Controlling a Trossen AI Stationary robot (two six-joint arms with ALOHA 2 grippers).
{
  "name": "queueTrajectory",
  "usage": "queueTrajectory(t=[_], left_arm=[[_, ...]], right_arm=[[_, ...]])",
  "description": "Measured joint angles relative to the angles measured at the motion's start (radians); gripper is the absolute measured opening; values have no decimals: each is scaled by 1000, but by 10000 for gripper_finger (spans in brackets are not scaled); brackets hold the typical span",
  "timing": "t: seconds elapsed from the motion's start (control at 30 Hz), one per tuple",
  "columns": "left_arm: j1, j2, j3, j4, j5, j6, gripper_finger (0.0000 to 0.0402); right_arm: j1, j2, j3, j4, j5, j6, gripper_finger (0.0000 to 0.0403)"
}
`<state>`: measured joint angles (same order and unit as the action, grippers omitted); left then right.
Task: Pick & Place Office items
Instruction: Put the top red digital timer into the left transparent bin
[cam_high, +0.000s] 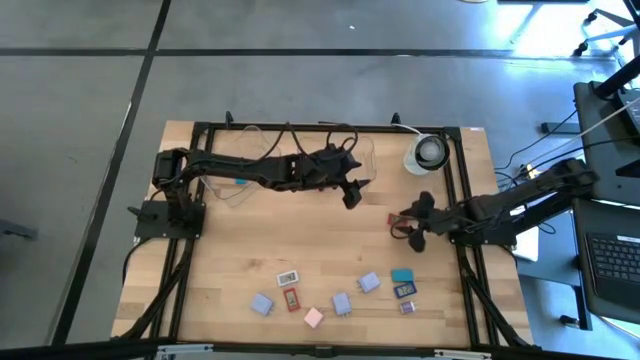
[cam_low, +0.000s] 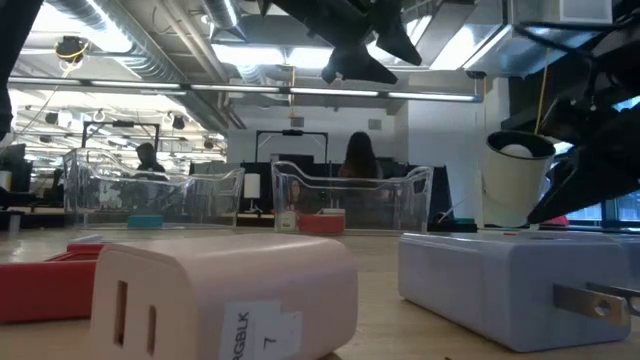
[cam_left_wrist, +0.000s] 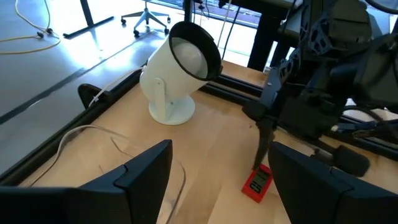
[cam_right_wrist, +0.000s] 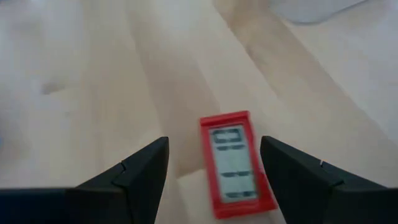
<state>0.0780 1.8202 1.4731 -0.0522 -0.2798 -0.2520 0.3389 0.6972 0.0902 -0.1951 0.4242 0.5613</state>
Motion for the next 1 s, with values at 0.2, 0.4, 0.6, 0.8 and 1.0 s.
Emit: queueTrajectory(t=[0.2,0.4,0.6,0.8,1.0], left_arm=[[1,0,0,-4,0,30,260],[3,0,1,-4,0,144,262],[3,0,1,-13,6,196,260],[3,0,1,-39,10,214,262],[3,0,1,-65,-1,211,258]], right_arm=[[0,67,0,0,21,8,258],[0,155,0,0,3,54,258],[0,202,3,18,13,60,257],[-1,207,2,42,3,84,212],[-1,207,2,52,-2,207,152]])
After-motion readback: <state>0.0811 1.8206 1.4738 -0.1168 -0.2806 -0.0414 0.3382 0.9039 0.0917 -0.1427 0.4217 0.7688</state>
